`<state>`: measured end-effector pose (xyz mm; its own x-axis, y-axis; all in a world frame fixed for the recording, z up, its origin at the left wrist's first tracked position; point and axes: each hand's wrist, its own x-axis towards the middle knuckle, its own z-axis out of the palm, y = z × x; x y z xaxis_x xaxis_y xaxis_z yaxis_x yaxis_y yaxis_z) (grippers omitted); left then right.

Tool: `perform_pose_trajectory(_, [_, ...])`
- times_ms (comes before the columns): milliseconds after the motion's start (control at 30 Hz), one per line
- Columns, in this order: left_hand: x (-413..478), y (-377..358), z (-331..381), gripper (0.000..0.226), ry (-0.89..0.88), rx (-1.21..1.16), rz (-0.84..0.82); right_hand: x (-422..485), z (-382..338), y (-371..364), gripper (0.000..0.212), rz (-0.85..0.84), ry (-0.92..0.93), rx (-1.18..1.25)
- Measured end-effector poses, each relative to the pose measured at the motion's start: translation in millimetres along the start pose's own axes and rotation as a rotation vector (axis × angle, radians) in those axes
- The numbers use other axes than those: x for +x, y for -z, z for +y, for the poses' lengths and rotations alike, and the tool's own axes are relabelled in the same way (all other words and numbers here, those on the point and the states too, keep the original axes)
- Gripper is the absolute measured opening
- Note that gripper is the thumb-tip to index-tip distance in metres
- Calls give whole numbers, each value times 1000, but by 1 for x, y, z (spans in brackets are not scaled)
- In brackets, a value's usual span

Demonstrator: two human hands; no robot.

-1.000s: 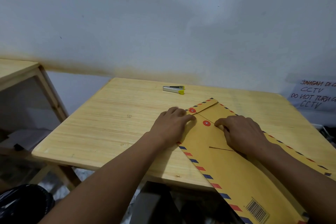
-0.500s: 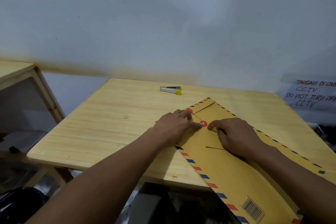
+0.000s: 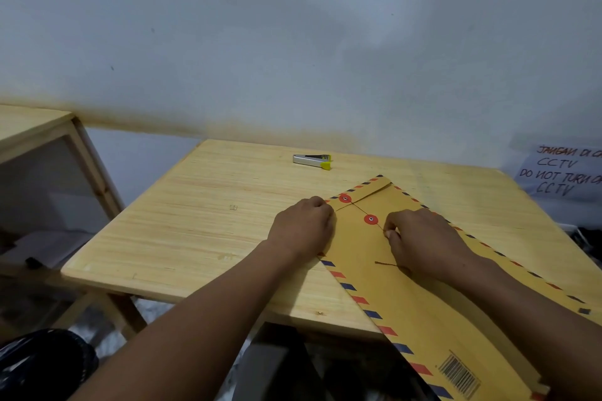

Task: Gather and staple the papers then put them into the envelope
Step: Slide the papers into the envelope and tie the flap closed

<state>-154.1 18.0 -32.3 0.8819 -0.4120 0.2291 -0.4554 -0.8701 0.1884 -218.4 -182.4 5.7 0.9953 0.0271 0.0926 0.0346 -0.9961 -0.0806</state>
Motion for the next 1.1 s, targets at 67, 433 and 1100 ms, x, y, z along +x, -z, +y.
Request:
perform_pose_trajectory(67, [0,0,-1,38,-13,-32,-11,0,-6,3,24,-31,70,-60])
perform_pose_trajectory(433, [9,3,-28,35,-158,-304,-117,45,-25,23,14,-187,323,-112])
perform_pose_trajectory(1100, [4,-6,-31,31,-131,-537,-1,135,-4,5,9,-362,164,362])
